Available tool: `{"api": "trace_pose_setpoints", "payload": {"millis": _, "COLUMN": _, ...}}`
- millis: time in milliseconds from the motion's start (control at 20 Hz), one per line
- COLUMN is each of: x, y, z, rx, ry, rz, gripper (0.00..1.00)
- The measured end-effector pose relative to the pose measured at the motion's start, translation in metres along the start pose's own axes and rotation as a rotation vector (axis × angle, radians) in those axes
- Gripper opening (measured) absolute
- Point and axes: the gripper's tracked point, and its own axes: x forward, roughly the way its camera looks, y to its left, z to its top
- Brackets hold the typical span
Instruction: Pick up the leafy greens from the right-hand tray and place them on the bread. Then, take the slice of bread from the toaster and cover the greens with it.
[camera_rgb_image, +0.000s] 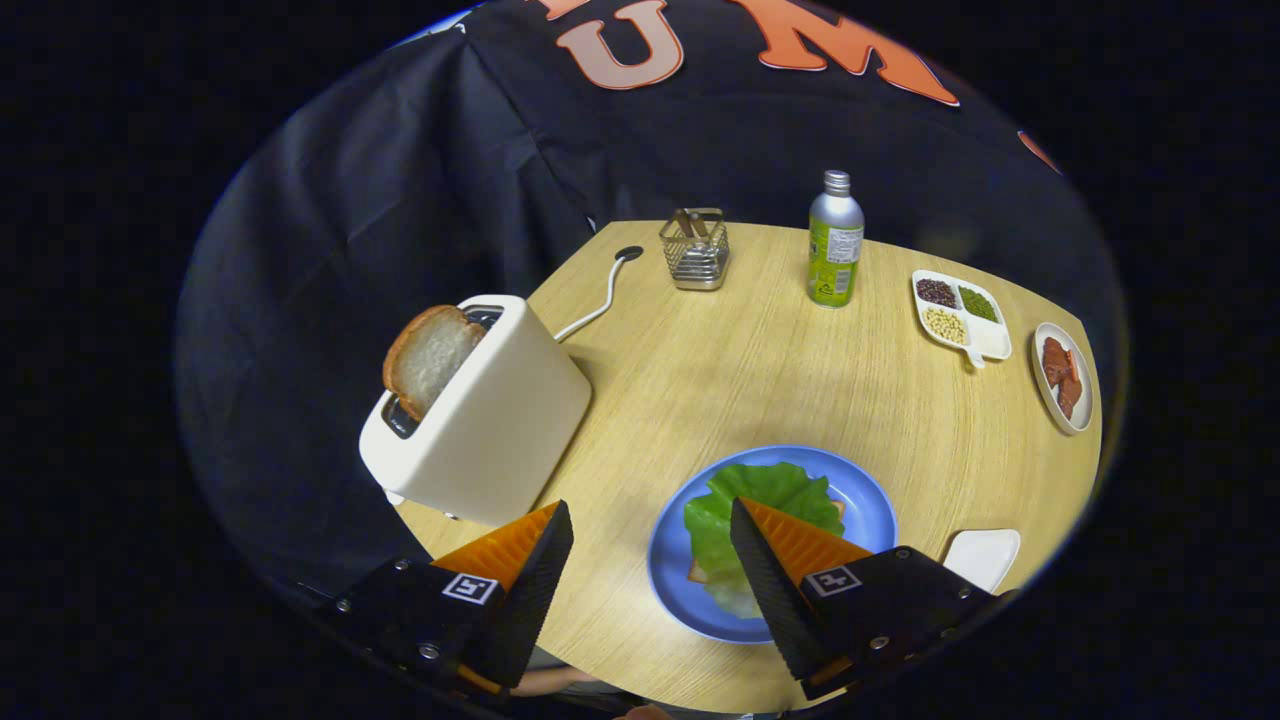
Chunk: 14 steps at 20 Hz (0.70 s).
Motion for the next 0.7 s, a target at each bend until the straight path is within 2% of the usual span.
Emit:
{"api": "trace_pose_setpoints", "payload": {"millis": 250, "x": -0.009, "y": 0.054, "z": 0.028, "rx": -0.041, "ry": -0.009, "rz": 0.024, "gripper": 0.97}}
{"api": "trace_pose_setpoints", "payload": {"millis": 400, "x": -0.011, "y": 0.09, "z": 0.033, "rx": -0.042, "ry": 0.007, "rz": 0.068, "gripper": 0.97}}
{"api": "trace_pose_setpoints", "payload": {"millis": 700, "x": -0.011, "y": 0.137, "z": 0.057, "rx": -0.062, "ry": 0.001, "rz": 0.07, "gripper": 0.97}}
